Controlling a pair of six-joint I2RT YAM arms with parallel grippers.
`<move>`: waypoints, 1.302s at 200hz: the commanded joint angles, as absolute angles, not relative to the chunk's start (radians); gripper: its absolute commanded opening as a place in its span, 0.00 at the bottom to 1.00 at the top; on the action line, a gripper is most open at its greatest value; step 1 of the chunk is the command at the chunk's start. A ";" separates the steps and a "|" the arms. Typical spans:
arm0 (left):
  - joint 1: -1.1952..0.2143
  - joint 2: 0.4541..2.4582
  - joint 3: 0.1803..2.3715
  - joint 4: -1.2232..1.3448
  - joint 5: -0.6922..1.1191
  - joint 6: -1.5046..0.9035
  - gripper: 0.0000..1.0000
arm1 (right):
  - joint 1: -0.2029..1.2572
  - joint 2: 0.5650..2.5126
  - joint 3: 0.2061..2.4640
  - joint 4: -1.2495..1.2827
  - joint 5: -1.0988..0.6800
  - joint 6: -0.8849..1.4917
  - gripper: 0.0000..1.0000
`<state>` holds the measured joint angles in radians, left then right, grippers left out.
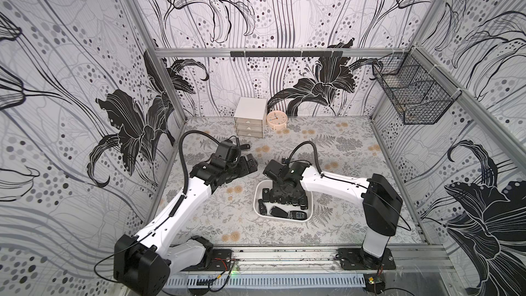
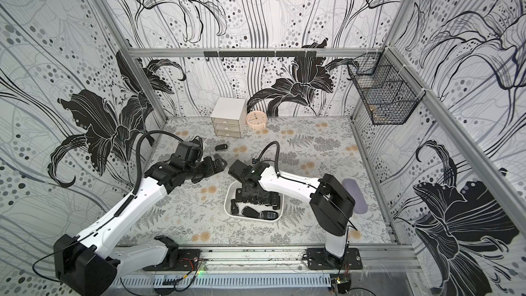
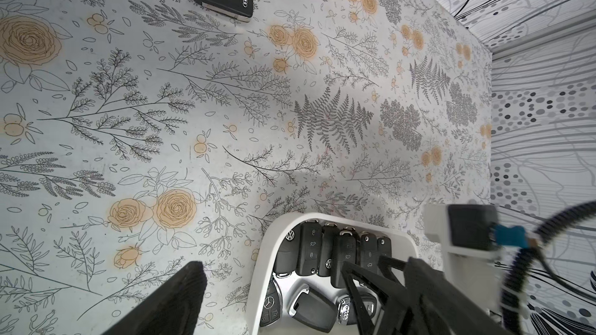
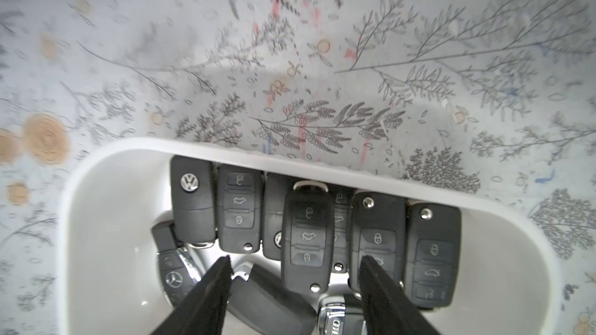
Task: Place the car key into the storage box
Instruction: Place the car key in the storage box, then pick up the car key from the center of the board.
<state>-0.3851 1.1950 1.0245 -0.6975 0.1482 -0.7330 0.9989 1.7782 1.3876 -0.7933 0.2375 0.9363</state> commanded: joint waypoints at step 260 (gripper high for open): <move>-0.185 2.242 1.797 -0.736 -0.025 -0.820 0.78 | 0.664 1.472 1.176 -0.447 0.092 0.572 1.00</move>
